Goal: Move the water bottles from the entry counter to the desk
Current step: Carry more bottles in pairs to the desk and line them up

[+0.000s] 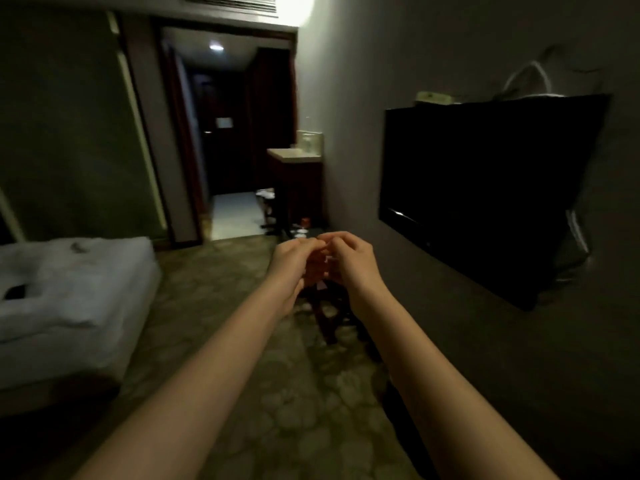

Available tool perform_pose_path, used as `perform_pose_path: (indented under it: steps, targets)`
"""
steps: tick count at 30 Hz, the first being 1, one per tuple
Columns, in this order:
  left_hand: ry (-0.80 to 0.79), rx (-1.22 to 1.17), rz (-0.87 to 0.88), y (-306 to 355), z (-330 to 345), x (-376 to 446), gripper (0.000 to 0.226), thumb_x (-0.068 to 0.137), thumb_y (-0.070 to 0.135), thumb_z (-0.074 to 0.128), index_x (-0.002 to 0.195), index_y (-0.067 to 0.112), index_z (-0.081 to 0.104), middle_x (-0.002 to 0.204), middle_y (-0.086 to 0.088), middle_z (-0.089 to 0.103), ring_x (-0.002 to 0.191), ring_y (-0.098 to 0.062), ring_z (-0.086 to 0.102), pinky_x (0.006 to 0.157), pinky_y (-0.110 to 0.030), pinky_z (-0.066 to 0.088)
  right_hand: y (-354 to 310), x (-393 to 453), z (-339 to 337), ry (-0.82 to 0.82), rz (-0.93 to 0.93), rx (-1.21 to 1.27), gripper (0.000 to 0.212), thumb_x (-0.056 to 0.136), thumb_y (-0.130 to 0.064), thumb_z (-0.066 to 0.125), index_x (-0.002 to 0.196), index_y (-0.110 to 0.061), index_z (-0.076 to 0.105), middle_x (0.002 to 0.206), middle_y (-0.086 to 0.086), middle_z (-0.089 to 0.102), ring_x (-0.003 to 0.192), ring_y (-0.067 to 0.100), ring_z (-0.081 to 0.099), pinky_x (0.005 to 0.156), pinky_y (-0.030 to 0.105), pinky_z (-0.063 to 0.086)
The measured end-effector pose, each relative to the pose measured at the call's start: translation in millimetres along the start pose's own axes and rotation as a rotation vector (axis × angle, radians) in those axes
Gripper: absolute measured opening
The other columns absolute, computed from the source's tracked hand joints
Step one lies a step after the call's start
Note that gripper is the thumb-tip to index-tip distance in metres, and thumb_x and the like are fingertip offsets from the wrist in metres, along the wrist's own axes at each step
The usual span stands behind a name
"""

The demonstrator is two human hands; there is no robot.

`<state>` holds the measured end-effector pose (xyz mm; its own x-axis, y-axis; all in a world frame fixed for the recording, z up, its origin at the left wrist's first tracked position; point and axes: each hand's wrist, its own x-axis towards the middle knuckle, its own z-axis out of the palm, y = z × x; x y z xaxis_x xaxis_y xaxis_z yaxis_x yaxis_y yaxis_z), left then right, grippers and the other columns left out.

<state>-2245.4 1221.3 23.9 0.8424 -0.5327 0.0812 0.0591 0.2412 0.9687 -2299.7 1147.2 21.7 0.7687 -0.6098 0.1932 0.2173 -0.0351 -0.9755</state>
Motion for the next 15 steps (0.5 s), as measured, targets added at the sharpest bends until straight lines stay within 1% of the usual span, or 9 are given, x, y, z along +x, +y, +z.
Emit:
perform_pose_path:
  steps: [2, 3, 5, 8, 11, 15]
  targets:
    - [0.086, -0.011, 0.024, 6, -34, 19, 0.019, 0.090, 0.009, 0.052, 0.072, 0.013, 0.060, 0.048, 0.004, 0.062, 0.042, -0.007, 0.060, 0.042, -0.015, 0.047, 5, 21, 38, -0.077, -0.006, 0.024, 0.020, 0.090, -0.008, 0.045, 0.086, -0.011, 0.065, 0.073, 0.004, 0.062, 0.067, 0.017, 0.060, 0.052, 0.021, 0.049]
    - [0.119, -0.008, 0.040, 8, -48, 29, 0.019, 0.090, 0.010, 0.053, 0.073, 0.013, 0.061, 0.052, 0.003, 0.063, 0.045, -0.007, 0.061, 0.044, -0.016, 0.048, 8, 33, 53, -0.112, -0.009, 0.033, 0.021, 0.090, -0.008, 0.045, 0.084, -0.012, 0.065, 0.073, 0.004, 0.062, 0.067, 0.016, 0.060, 0.052, 0.021, 0.049]
    - [0.152, 0.014, 0.065, 14, -73, 54, 0.017, 0.089, 0.013, 0.054, 0.075, 0.014, 0.063, 0.061, -0.001, 0.065, 0.056, -0.012, 0.063, 0.053, -0.022, 0.051, 13, 59, 80, -0.172, -0.015, 0.044, 0.023, 0.090, -0.009, 0.044, 0.083, -0.014, 0.066, 0.076, 0.004, 0.064, 0.070, 0.017, 0.062, 0.056, 0.024, 0.050]
    - [0.148, 0.021, 0.086, 27, -102, 100, 0.015, 0.090, 0.012, 0.053, 0.079, 0.013, 0.063, 0.066, -0.005, 0.066, 0.064, -0.017, 0.063, 0.063, -0.028, 0.053, 17, 105, 109, -0.241, -0.054, 0.038, 0.021, 0.090, -0.010, 0.045, 0.089, -0.012, 0.066, 0.077, 0.005, 0.065, 0.068, 0.012, 0.064, 0.052, 0.020, 0.050]
    - [0.128, 0.016, 0.121, 41, -123, 150, 0.012, 0.089, 0.010, 0.053, 0.083, 0.011, 0.063, 0.061, -0.002, 0.067, 0.063, -0.017, 0.065, 0.062, -0.027, 0.054, 17, 157, 132, -0.296, -0.088, 0.054, 0.021, 0.090, -0.009, 0.046, 0.093, -0.009, 0.066, 0.079, 0.006, 0.066, 0.066, 0.011, 0.065, 0.052, 0.018, 0.050]
    - [0.144, 0.038, 0.165, 52, -151, 215, 0.013, 0.090, 0.013, 0.052, 0.085, 0.015, 0.064, 0.067, -0.001, 0.070, 0.072, -0.018, 0.066, 0.075, -0.033, 0.053, 19, 219, 167, -0.331, -0.117, 0.039, 0.020, 0.092, -0.011, 0.046, 0.097, -0.008, 0.065, 0.081, 0.004, 0.066, 0.072, 0.012, 0.064, 0.054, 0.017, 0.052]
